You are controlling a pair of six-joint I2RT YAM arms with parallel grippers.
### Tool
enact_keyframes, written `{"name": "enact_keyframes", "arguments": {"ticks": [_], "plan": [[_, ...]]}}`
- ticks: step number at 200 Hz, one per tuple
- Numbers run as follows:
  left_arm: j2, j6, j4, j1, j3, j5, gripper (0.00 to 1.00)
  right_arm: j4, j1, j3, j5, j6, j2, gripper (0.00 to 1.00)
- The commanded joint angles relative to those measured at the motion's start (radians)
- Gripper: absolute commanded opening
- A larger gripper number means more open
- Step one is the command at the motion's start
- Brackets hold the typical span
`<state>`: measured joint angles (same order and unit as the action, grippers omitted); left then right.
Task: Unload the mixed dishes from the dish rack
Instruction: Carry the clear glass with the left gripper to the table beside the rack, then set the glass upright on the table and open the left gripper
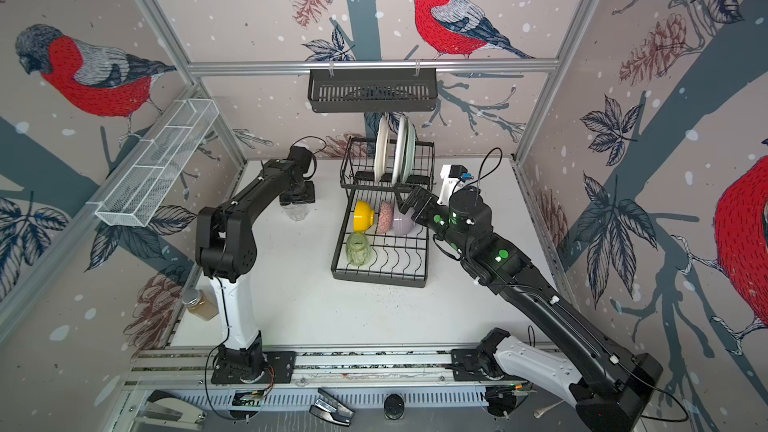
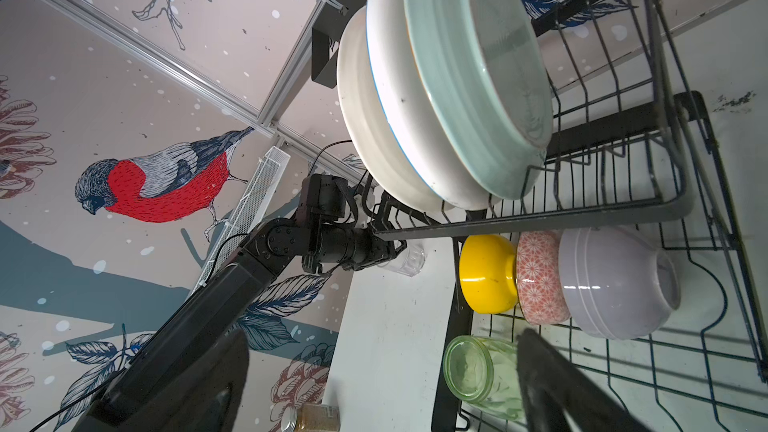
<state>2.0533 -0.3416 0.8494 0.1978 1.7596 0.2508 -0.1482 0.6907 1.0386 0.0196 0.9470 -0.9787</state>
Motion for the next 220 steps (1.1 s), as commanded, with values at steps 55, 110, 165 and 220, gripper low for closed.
{"name": "enact_keyframes", "arguments": {"ticks": [55, 110, 165, 220], "plan": [[-0.041, -0.002, 0.006, -0.003, -0.023, 0.019, 0.97, 0.000, -0.003, -0.014, 0.030, 0.016, 0.015, 0.99], [-0.089, -0.005, -0.005, -0.003, -0.051, 0.026, 0.97, -0.048, -0.069, -0.089, 0.005, 0.012, 0.024, 1.00], [-0.174, -0.020, -0.011, 0.023, -0.078, 0.011, 0.97, -0.060, -0.085, -0.158, 0.009, -0.031, 0.068, 1.00], [-0.374, -0.049, -0.113, 0.099, -0.279, 0.021, 0.97, -0.020, -0.082, -0.268, 0.050, -0.102, 0.134, 0.99]]}}
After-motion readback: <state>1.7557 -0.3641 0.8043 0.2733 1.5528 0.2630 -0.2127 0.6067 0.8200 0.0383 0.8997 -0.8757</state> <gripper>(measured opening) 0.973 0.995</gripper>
